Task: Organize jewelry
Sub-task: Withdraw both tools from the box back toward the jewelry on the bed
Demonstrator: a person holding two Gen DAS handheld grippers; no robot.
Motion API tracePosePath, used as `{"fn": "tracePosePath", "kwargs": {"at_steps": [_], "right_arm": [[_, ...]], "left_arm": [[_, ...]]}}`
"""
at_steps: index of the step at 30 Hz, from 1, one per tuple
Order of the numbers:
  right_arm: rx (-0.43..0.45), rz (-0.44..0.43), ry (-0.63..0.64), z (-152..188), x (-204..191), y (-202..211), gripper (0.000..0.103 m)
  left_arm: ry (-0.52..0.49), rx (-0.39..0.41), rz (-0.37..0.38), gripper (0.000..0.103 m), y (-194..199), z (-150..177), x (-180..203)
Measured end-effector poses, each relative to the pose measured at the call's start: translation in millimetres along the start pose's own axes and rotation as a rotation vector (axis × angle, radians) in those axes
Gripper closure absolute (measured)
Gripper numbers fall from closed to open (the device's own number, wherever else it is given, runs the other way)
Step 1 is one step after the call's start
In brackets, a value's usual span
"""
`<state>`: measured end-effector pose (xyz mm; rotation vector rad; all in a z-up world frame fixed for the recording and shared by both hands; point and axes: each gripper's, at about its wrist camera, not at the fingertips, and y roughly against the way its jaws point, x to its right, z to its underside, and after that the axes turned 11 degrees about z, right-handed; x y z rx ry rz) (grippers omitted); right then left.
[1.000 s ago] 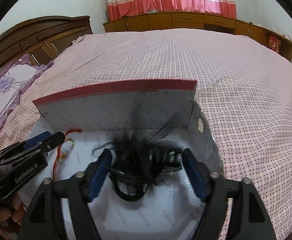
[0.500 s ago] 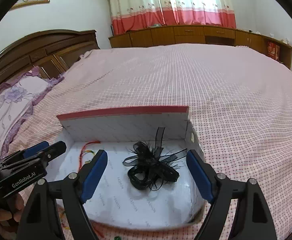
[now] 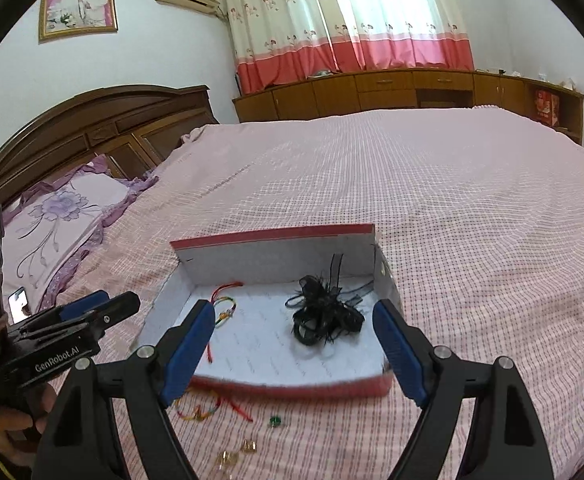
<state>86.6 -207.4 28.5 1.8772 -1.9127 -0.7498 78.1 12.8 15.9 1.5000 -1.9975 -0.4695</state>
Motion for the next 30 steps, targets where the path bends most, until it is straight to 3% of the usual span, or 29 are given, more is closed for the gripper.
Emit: {"fn": "tracePosePath", "kwargs": {"at_steps": [6, 14, 30], "right_arm": [[-0.007, 0.005, 0.0, 14, 5, 19, 0.02], [-0.011, 0.036, -0.007, 36, 18, 28, 0.02], [-0.073, 0.072, -0.03, 72, 39, 19, 0.02]], "left_arm": [[0.013, -0.014, 0.023, 0.048, 11, 15, 1], [0.015, -0.078, 0.02, 0.048, -2, 44, 3], [0.036, -0.239, 0.041, 0.049, -58, 80, 16]]}}
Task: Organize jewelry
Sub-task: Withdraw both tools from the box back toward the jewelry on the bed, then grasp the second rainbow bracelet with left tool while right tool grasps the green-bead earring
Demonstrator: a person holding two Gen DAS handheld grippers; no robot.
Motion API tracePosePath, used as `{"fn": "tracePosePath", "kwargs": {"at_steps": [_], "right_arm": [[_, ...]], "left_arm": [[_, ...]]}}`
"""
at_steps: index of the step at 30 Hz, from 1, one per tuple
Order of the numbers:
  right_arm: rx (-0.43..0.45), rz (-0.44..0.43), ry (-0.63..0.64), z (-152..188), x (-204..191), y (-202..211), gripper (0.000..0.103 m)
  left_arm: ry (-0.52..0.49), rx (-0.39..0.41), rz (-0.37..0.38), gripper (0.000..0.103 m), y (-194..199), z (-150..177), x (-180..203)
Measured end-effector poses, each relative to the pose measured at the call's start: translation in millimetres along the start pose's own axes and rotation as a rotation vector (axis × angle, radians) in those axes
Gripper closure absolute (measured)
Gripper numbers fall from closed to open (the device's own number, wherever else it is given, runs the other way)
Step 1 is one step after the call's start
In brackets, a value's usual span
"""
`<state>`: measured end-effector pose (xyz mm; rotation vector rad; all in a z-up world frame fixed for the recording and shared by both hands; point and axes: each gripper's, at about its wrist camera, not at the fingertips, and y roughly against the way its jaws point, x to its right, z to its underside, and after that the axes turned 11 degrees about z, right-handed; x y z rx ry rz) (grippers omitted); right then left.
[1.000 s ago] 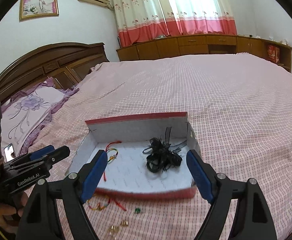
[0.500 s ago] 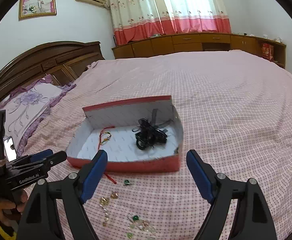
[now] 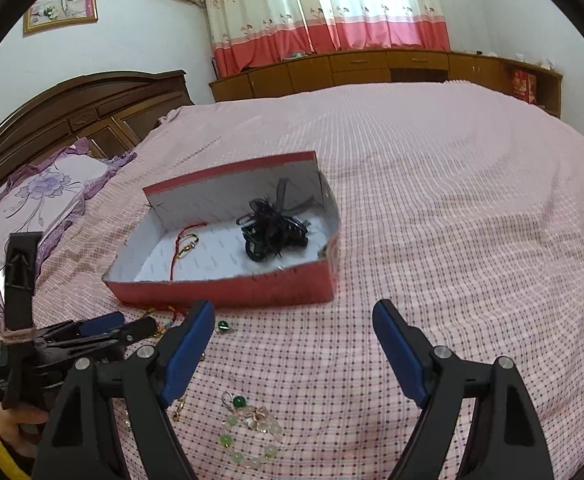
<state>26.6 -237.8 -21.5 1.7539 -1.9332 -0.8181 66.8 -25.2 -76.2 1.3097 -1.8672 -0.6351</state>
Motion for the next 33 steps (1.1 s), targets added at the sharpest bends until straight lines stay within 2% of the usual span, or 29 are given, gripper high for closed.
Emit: {"fn": "tracePosePath", "kwargs": {"at_steps": [13, 16, 19, 20, 24, 27, 33], "right_arm": [[-0.029, -0.006, -0.04, 7, 11, -14, 0.02], [-0.038, -0.011, -0.048, 9, 11, -16, 0.02], [-0.041, -0.016, -0.043, 11, 9, -16, 0.02], [-0.044, -0.014, -0.042, 12, 8, -16, 0.02], [-0.053, -0.012, -0.028, 12, 4, -17, 0.02], [-0.055, -0.021, -0.023, 11, 0, -16, 0.02], [-0.058, -0.037, -0.01, 8, -14, -22, 0.02]], "left_arm": [[-0.022, -0.005, -0.036, 0.049, -29, 3, 0], [-0.046, 0.009, -0.066, 0.057, -33, 4, 4], [-0.052, 0.026, -0.076, 0.071, -32, 8, 5], [-0.048, 0.03, -0.08, 0.079, -31, 8, 4], [-0.024, 0.046, -0.059, 0.09, -22, 12, -1], [0.002, 0.065, -0.023, 0.095, -13, 13, -7], [0.019, 0.128, -0.002, 0.097, 15, 12, -17]]}}
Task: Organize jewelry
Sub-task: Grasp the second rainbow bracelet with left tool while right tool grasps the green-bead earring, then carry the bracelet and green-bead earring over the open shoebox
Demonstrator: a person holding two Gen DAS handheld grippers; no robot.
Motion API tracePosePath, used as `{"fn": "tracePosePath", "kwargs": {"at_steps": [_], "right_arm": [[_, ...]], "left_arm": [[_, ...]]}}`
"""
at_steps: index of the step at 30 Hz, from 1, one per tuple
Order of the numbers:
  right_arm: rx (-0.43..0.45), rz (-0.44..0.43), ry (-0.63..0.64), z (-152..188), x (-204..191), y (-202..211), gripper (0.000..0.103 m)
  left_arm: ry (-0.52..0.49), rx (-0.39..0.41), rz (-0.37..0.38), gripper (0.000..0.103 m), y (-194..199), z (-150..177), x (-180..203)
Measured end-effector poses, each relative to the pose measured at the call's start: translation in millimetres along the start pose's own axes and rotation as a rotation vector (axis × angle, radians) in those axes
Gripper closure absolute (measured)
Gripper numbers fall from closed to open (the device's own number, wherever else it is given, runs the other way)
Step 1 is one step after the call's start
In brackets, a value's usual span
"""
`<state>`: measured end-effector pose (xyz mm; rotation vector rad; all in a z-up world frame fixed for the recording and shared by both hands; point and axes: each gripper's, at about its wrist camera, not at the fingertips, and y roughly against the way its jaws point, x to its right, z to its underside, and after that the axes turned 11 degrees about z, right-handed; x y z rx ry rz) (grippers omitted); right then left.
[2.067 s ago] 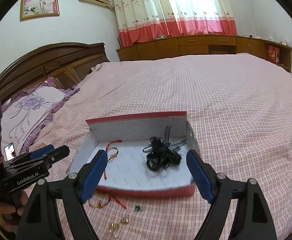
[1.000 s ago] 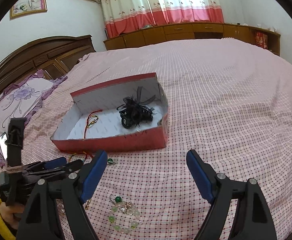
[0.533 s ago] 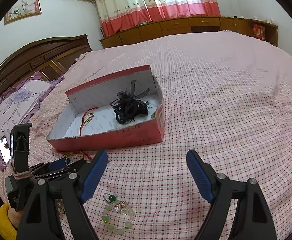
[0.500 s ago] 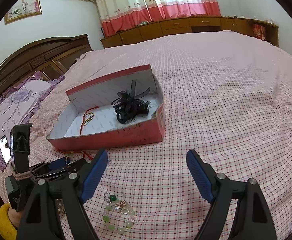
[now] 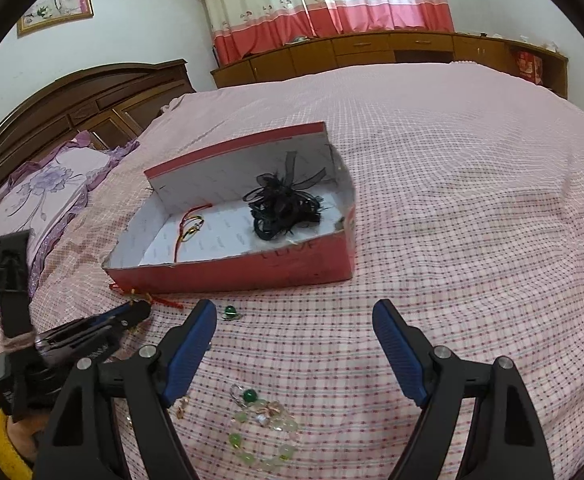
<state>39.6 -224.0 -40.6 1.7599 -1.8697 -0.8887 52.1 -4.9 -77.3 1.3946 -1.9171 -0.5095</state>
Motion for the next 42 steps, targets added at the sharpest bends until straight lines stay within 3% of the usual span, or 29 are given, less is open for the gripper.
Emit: {"fn": "tracePosePath", "kwargs": {"at_steps": [4, 7, 16, 19, 27, 29, 34, 42], "right_arm": [[-0.012, -0.01, 0.018, -2, -16, -8, 0.021], [-0.034, -0.013, 0.035, -1, -28, -18, 0.031], [-0.111, 0.016, 0.118, 9, -60, -57, 0.047], [-0.124, 0.031, 0.127, 11, -63, -65, 0.049], [-0.151, 0.092, 0.153, 11, -68, -78, 0.07], [-0.152, 0.101, 0.164, 11, -70, -79, 0.086], [-0.136, 0.086, 0.143, 10, -68, -75, 0.086], [-0.048, -0.005, 0.08, 11, -51, -33, 0.086]], "left_arm": [[0.014, 0.05, 0.008, 0.098, 22, -8, -6], [0.022, 0.083, 0.015, 0.098, 32, -16, -11], [0.033, 0.114, 0.019, 0.098, 44, -25, -14], [0.036, 0.117, 0.017, 0.098, 45, -25, -16], [0.05, 0.119, 0.011, 0.097, 45, -24, -21], [0.053, 0.123, 0.016, 0.097, 47, -23, -21], [0.051, 0.143, 0.026, 0.097, 55, -23, -19], [0.029, 0.167, 0.036, 0.097, 65, -23, -9]]}}
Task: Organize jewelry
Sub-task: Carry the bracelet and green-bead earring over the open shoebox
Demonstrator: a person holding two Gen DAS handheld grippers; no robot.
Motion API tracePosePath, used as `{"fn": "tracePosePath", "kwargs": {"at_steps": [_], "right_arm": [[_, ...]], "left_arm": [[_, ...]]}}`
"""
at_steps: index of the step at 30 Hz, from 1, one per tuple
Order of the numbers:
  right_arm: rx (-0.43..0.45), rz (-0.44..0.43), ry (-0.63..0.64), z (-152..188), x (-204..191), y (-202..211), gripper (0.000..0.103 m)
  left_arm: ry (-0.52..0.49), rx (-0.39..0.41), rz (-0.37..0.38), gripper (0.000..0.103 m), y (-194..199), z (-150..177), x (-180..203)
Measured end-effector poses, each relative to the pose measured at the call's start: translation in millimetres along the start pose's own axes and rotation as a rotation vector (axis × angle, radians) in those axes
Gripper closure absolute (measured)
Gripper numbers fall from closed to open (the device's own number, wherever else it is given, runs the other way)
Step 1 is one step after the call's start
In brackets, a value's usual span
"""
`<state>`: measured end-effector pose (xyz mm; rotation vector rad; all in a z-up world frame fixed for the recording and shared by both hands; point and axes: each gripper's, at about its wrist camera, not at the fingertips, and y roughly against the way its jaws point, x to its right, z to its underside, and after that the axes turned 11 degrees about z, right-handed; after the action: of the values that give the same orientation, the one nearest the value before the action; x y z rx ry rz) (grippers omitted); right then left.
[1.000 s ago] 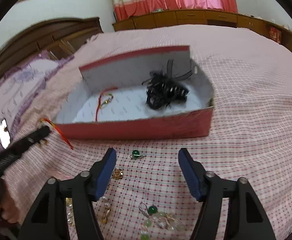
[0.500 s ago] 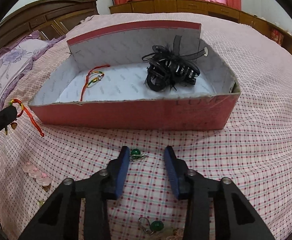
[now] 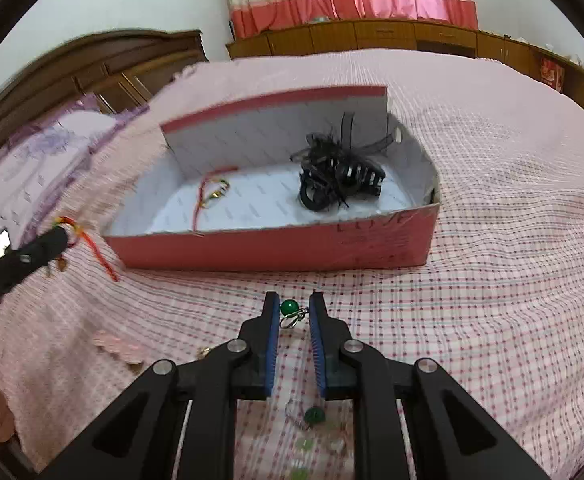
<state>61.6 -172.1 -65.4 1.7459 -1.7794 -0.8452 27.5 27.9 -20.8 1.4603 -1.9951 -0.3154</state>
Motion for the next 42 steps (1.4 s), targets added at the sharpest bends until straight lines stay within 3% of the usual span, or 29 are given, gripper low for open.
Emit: {"fn": "tracePosePath", "kwargs": {"at_steps": [21, 30, 42], "right_arm": [[0.222, -0.052, -0.011, -17, 8, 87, 0.086], [0.269, -0.055, -0.022, -35, 10, 91, 0.086], [0.288, -0.017, -0.035, -60, 14, 67, 0.086]], "left_arm": [[-0.078, 0.091, 0.04, 0.097, 25, -16, 40], [-0.099, 0.123, 0.044, 0.097, 14, -33, 45], [-0.113, 0.159, 0.021, 0.097, -8, -48, 37]]}}
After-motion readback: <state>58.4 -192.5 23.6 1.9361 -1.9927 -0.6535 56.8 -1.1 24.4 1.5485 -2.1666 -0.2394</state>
